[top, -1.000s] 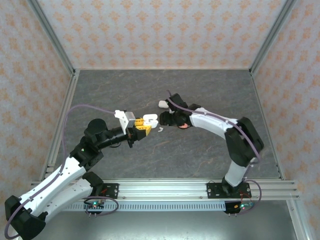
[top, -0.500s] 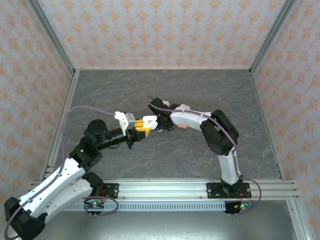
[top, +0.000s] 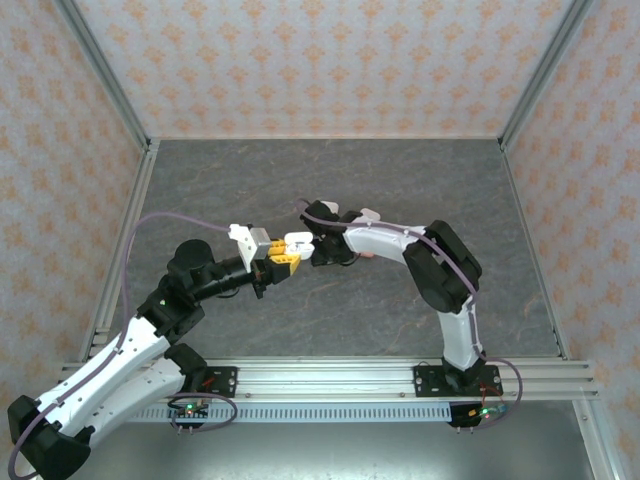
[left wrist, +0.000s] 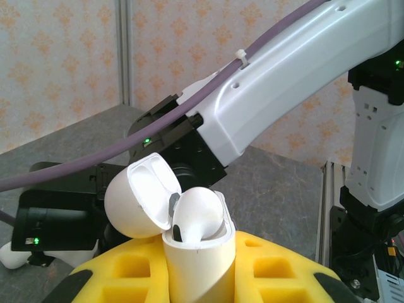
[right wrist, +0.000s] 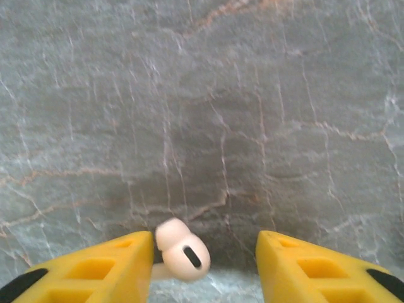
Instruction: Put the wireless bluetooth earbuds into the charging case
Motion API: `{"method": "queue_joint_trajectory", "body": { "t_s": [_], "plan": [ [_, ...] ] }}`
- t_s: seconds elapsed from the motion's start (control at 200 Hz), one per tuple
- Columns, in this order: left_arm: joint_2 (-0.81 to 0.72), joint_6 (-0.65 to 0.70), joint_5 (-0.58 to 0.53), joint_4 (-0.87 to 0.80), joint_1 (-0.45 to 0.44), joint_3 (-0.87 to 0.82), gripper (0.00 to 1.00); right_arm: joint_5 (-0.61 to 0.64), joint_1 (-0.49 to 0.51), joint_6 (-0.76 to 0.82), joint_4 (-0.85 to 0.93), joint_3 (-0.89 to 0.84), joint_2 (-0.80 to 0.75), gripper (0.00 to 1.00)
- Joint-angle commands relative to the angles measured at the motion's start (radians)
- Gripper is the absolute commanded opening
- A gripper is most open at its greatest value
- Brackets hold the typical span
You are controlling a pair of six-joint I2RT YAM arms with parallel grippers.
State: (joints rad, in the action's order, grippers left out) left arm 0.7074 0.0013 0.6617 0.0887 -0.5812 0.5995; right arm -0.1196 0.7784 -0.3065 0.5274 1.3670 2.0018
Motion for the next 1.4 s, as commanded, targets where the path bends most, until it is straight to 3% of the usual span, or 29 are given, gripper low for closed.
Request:
{"method": "queue_joint_trajectory", "body": {
  "t_s": [0.0,0.325,0.836,1.396],
  "plan": [
    [-0.004,0.021,-0.023,-0.008,-0.007,0.017,0.0,0.011,0.007,0.006,0.08,-0.04,-0.047,0.45],
    [0.011,0.017,-0.021,-0.009,-0.006,0.029,0.0,-0.006,0.007,0.023,0.082,-0.007,-0.092,0.44],
    [-0.008,0.02,-0.028,-0.022,-0.006,0.022,0.0,0.022,-0.007,0.028,0.109,0.102,0.027,0.47],
    [-0.017,0.02,-0.029,-0.027,-0.006,0.019,0.0,-0.005,-0.007,0.026,0.088,0.105,0.07,0.31]
  ]
}}
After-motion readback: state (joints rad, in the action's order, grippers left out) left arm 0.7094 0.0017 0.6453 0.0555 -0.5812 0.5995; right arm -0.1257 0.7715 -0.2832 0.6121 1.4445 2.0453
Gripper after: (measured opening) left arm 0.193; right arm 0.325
